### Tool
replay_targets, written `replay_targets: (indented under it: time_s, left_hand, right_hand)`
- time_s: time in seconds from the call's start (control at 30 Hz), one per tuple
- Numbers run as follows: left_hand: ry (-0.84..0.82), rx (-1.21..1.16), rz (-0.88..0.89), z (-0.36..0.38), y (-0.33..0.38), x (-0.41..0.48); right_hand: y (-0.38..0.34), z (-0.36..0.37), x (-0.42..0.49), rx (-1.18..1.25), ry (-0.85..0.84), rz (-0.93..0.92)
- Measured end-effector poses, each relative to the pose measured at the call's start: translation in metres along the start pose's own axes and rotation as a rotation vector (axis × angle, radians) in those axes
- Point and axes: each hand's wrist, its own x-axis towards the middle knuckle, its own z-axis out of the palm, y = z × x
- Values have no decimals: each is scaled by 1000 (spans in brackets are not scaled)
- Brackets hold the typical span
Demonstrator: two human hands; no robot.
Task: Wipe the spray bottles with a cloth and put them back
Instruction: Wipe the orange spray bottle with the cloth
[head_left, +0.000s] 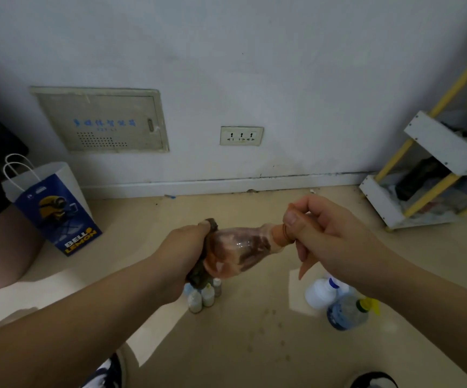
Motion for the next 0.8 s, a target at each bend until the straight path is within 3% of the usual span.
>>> replay_targets:
  time_s: [0.07, 0.17, 0.23, 0.27, 0.47, 0.63, 0.7, 0.8]
  left_hand:
    - [69, 128, 193, 7, 5, -7]
    - [117, 633, 759, 6, 9, -12]
    - [-10, 938, 1020, 4, 10, -12]
    - [-94, 1017, 1060, 4, 9, -12]
    - [-478, 888, 881, 4, 14, -24]
    - [-483, 780, 704, 9, 8, -36]
    - [-457, 771, 683, 10, 5, -37]
    - [-324, 731, 636, 11, 3, -31]
  right_hand:
    - [0, -2, 2, -23, 17, 22]
    - [-2, -2, 4, 11, 43, 58]
    - [-3, 2, 3, -37, 13, 25]
    - [-2, 3, 3, -83, -11, -4]
    - [-8, -2, -5, -185, -230, -127]
    - [-15, 3, -10, -153, -355, -79]
    - [-18, 2, -7, -154, -316, -67]
    - [-12, -8, 5, -338, 56, -148]
